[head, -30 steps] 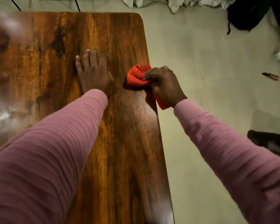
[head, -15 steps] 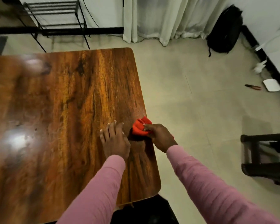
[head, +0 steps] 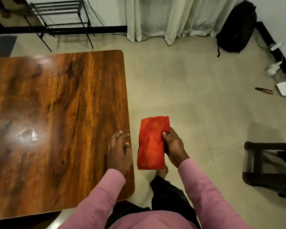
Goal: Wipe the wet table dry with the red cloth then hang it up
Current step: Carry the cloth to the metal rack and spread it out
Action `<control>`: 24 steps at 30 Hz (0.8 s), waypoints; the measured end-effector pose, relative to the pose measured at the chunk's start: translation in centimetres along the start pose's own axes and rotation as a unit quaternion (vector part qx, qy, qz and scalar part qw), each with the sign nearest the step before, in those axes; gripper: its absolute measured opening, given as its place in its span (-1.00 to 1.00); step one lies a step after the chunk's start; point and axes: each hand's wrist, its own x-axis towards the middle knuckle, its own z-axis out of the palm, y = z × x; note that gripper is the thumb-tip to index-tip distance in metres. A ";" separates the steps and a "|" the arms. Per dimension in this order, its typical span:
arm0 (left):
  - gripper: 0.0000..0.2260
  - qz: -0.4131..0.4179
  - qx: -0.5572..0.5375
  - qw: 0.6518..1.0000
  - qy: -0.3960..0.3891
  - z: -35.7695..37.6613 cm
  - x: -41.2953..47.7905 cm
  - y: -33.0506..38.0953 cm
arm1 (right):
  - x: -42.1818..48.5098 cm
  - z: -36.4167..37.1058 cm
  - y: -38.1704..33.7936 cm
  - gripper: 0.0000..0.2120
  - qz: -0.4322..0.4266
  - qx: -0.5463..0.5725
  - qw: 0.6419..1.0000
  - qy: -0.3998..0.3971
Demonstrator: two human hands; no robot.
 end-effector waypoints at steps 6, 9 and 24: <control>-0.69 0.026 -0.041 0.998 -0.027 3.4 1.4 7.6 | 3.5 -5.4 -5.6 -0.62 -0.022 0.074 0.994 -0.079; -0.68 0.027 -0.033 0.999 -0.028 4.4 2.9 10.7 | 5.7 -6.8 -7.9 -0.69 -0.054 0.017 0.994 -0.094; -0.58 0.037 0.030 0.999 0.009 5.6 19.6 16.1 | 22.4 -4.3 -20.3 -0.68 -0.032 0.035 0.997 -0.054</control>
